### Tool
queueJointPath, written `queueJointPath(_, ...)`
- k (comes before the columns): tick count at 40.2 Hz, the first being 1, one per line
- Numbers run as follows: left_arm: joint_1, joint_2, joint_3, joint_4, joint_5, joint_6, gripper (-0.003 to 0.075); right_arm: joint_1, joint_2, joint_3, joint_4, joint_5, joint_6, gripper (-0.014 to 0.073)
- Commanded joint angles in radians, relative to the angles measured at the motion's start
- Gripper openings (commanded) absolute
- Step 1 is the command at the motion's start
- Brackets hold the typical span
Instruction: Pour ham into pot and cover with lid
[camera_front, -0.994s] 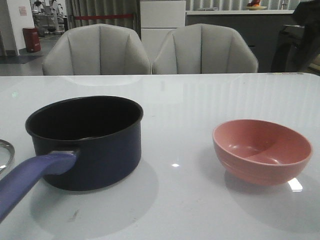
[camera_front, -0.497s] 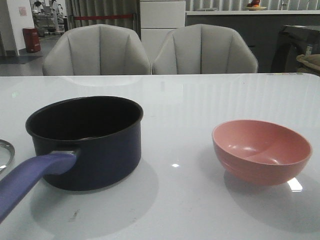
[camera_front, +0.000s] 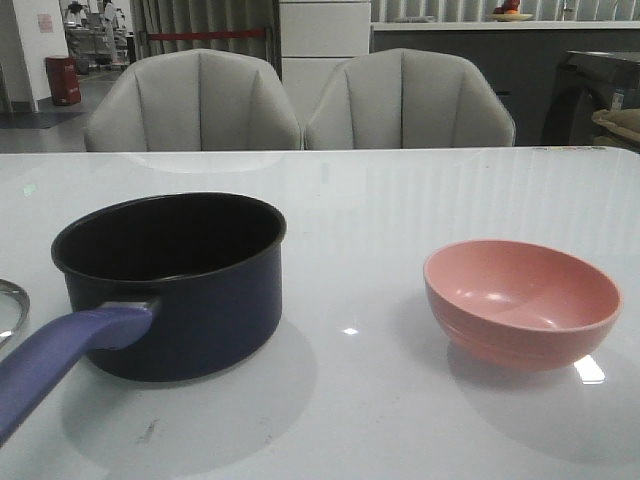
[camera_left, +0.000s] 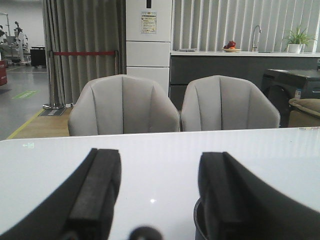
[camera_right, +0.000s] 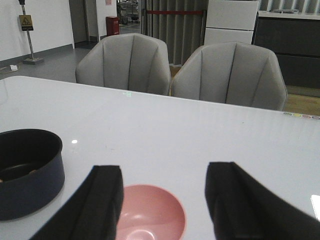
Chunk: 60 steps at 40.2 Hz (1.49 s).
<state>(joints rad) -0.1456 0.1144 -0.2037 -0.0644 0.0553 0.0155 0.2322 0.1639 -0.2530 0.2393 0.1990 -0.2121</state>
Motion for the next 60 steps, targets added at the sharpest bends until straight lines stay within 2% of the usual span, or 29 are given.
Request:
queueJointPath(1, -0.007, 0.008, -0.027, -0.008, -0.067, -0.005, 0.0395, 0.002, -0.012, 0.010, 0.007, -0.044, -0.008, 0.0400)
queueJointPath(6, -0.007, 0.008, -0.027, -0.008, -0.067, -0.005, 0.0395, 0.002, -0.012, 0.025, 0.007, -0.039, -0.008, 0.0147)
queueJointPath(7, -0.007, 0.008, -0.027, -0.008, -0.067, -0.005, 0.0395, 0.002, -0.012, 0.025, 0.007, -0.038, -0.008, 0.0123)
queueJointPath(9, -0.007, 0.008, -0.027, -0.008, -0.069, -0.005, 0.0397, 0.002, -0.012, 0.025, 0.007, -0.032, -0.008, 0.0155)
queueJointPath(14, -0.007, 0.034, -0.049, -0.002, -0.029, -0.005, 0.0411, 0.002, -0.012, 0.025, 0.007, -0.029, -0.008, 0.0161)
queueJointPath(16, -0.007, 0.066, -0.076, -0.002, 0.008, -0.005, 0.0444, 0.002, -0.012, 0.025, 0.007, -0.029, -0.008, 0.0161)
queueJointPath(23, -0.007, 0.227, -0.194, -0.002, 0.120, -0.005, 0.0648, 0.002, -0.012, 0.025, 0.007, -0.029, -0.008, 0.0161)
queueJointPath(26, -0.007, 0.320, -0.259, -0.002, 0.190, -0.005, 0.0694, 0.002, -0.012, 0.025, 0.007, -0.029, -0.008, 0.0161)
queueJointPath(36, -0.007, 0.593, -0.454, -0.018, 0.448, -0.016, 0.0691, 0.002, -0.012, 0.025, 0.007, -0.029, -0.008, 0.0161)
queueJointPath(43, -0.007, 0.734, -0.566, 0.004, 0.537, -0.119, 0.0691, 0.002, -0.012, 0.025, 0.007, -0.029, -0.008, 0.0161)
queueJointPath(50, -0.007, 0.898, -0.689, 0.175, 0.677, -0.301, 0.0691, 0.002, -0.012, 0.025, 0.007, -0.029, -0.008, 0.0161)
queueJointPath(56, 0.001, 1.037, -0.782, 0.202, 0.754, -0.325, 0.0691, 0.002, -0.012, 0.025, 0.007, -0.029, -0.008, 0.0161)
queueJointPath(60, 0.041, 1.139, -0.826, 0.147, 0.764, -0.325, 0.0689, 0.002, -0.012, 0.025, 0.007, -0.029, -0.008, 0.0161)
